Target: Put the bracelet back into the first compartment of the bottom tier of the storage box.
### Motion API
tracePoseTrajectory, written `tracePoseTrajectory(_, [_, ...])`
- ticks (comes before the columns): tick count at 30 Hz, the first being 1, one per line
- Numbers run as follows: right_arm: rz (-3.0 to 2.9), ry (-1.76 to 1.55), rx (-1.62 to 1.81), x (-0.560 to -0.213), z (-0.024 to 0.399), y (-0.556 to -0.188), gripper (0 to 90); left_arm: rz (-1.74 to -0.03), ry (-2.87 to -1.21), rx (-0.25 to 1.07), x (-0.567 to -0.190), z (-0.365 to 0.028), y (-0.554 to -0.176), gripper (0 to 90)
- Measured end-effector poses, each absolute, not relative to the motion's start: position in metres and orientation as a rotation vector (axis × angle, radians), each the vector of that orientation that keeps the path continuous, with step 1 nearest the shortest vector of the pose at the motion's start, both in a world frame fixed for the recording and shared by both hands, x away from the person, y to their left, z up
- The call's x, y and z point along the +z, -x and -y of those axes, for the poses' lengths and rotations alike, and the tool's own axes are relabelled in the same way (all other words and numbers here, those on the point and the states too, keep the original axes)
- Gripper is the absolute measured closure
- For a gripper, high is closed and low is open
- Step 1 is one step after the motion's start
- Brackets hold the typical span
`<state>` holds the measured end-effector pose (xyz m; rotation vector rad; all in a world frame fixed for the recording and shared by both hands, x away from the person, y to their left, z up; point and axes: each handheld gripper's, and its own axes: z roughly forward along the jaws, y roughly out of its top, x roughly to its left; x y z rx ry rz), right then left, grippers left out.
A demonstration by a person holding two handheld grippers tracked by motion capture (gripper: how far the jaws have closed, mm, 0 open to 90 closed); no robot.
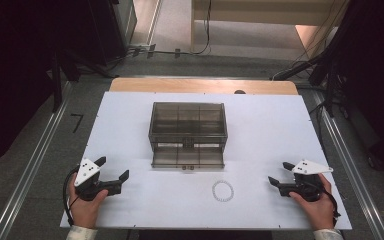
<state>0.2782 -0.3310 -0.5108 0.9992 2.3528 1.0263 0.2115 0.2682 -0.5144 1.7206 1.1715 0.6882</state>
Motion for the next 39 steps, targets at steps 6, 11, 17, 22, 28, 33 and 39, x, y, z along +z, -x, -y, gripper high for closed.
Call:
tracePoseTrajectory(6, [-2.370, -0.980, 1.031, -0.511, 0.322, -0.277, 21.4, -1.172, -1.718, 0.692, -0.514, -0.268, -0.211, 4.6])
tracePoseTrajectory(11, [-2.384, -0.972, 1.034, -0.512, 0.312, -0.275, 21.4, -1.170, -1.721, 0.699, -0.514, -0.268, -0.211, 4.6])
tracePoseTrajectory(17, [-2.425, -0.942, 1.030, -0.513, 0.299, -0.274, 22.2, -1.171, -1.713, 0.695, -0.514, -0.268, -0.211, 4.6])
tracePoseTrajectory(22, [-2.466, -0.896, 1.019, -0.513, 0.285, -0.273, 23.6, -1.167, -1.714, 0.696, -0.514, -0.268, -0.210, 4.6])
tracePoseTrajectory(28, [-2.502, -0.843, 1.036, -0.514, 0.270, -0.271, 23.9, -1.169, -1.713, 0.696, -0.514, -0.268, -0.210, 4.6])
tracePoseTrajectory(33, [-2.520, -0.802, 1.048, -0.514, 0.256, -0.269, 27.6, -1.168, -1.712, 0.696, -0.514, -0.268, -0.210, 4.6])
tracePoseTrajectory(39, [-2.529, -0.794, 1.088, -0.513, 0.249, -0.269, 29.0, -1.168, -1.709, 0.696, -0.514, -0.268, -0.210, 4.6])
